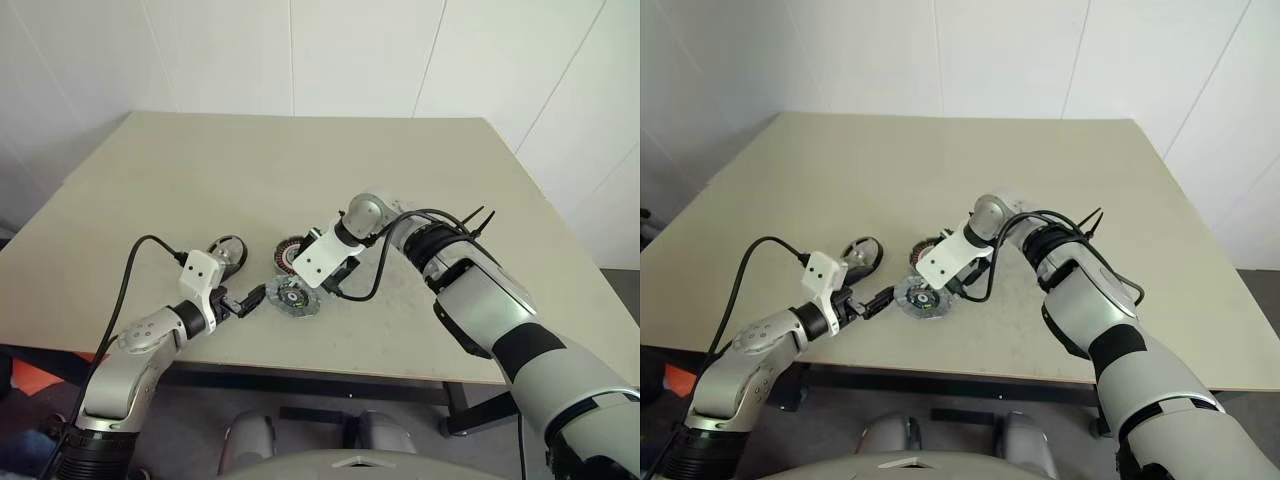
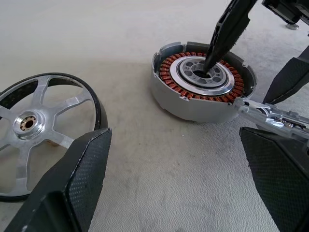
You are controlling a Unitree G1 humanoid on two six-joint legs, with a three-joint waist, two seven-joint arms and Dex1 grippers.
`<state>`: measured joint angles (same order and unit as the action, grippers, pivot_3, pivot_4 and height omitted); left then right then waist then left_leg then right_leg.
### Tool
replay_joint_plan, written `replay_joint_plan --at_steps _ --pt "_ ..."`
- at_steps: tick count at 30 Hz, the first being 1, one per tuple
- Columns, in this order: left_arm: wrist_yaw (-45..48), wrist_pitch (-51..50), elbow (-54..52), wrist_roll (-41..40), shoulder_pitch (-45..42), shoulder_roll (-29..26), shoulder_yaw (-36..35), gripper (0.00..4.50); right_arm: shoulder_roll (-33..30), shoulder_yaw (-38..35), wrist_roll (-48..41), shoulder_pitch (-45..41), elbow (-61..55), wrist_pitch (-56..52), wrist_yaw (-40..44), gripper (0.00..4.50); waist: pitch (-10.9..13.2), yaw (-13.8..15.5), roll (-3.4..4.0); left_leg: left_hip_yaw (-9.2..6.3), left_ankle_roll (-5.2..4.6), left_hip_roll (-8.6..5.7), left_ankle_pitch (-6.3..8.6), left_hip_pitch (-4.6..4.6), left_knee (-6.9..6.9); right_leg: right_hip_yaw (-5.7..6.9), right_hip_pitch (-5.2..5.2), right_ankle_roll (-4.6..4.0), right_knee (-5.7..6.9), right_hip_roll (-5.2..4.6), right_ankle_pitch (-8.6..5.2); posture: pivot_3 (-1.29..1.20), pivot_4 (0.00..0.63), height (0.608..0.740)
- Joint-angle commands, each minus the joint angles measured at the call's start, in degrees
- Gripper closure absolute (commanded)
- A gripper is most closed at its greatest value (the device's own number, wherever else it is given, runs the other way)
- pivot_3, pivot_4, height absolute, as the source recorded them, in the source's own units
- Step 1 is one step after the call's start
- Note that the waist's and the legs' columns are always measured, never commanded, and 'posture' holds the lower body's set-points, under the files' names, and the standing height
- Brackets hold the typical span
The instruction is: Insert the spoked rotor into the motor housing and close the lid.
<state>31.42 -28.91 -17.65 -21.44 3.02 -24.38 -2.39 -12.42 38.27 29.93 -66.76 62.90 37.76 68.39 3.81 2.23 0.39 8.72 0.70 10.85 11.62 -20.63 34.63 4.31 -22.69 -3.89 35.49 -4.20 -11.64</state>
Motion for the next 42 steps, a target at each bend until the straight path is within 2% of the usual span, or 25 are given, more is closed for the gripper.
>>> replay_joint_plan --at_steps 1,10,14,15,25,36,39,42 --pt "-0.3 1.2 -2.5 -0.4 0.2 -0.1 -1.4 0.0 0.4 1.1 2.0 -0.5 1.0 -0.2 -0.9 1.59 0.0 0.0 0.01 0.0 0.0 -0.01 0.0 0.0 0.0 -0.01 -0.02 0.03 0.0 0.0 -0.02 0.0 0.0 0.74" --pt "-1.0 1.3 -3.0 -0.5 1.0 0.2 -1.3 0.0 0.7 0.8 2.5 -1.3 2.1 -0.2 -2.1 1.59 0.0 0.0 0.0 0.01 0.0 0.0 0.0 -0.1 0.0 0.0 -0.06 -0.04 -0.05 0.0 0.01 0.0 0.0 0.74" --pt "-0.9 1.2 -3.1 -0.4 1.0 0.2 -1.3 0.0 0.6 0.3 2.2 -1.8 2.5 -0.5 -2.1 2.48 0.0 0.2 0.01 0.0 0.0 0.0 0.0 -0.06 0.0 0.0 -0.06 -0.02 -0.01 0.0 0.0 0.0 0.0 0.74" --pt "-0.9 1.2 -3.1 -0.4 1.0 0.2 -1.3 0.0 0.5 0.1 2.2 -2.0 2.6 -0.6 -2.3 2.51 0.0 0.2 0.01 0.0 0.0 0.0 0.0 -0.06 0.0 0.0 -0.05 -0.02 -0.01 0.0 0.0 0.0 0.0 0.74" --pt "-0.3 1.2 -1.8 -0.3 -0.4 0.1 -0.9 0.0 -2.2 -2.1 0.0 -2.9 0.7 -0.5 -1.0 2.51 0.0 0.3 0.02 0.0 0.0 -0.01 0.0 -0.17 0.02 0.0 -0.11 -0.03 -0.01 -0.01 0.01 0.0 0.0 0.74" --pt "0.4 1.5 -0.3 -0.2 -1.7 0.1 -0.5 0.0 -12.7 -7.4 -4.4 -0.1 -5.1 -1.4 3.1 2.51 0.0 0.1 0.02 0.03 -0.03 0.05 0.0 -0.64 0.1 0.06 -0.53 -0.1 -0.02 0.01 -0.01 0.0 0.0 0.74" --pt "0.6 1.6 -0.1 0.0 -1.7 0.3 -0.3 0.0 -16.5 -9.4 -8.4 4.0 -11.3 -3.7 8.5 2.51 0.0 0.3 0.0 0.03 -0.05 0.05 0.01 -0.65 0.11 0.08 -0.51 -0.1 -0.04 0.01 -0.02 0.0 0.0 0.74" --pt "0.6 1.8 0.1 0.1 -1.7 0.7 0.3 0.0 -20.9 -12.4 -14.7 10.8 -23.0 -11.9 15.0 2.51 0.0 0.5 -0.01 0.03 -0.07 0.04 0.01 -0.66 0.14 0.08 -0.48 -0.09 -0.05 0.01 -0.02 0.0 0.0 0.74"
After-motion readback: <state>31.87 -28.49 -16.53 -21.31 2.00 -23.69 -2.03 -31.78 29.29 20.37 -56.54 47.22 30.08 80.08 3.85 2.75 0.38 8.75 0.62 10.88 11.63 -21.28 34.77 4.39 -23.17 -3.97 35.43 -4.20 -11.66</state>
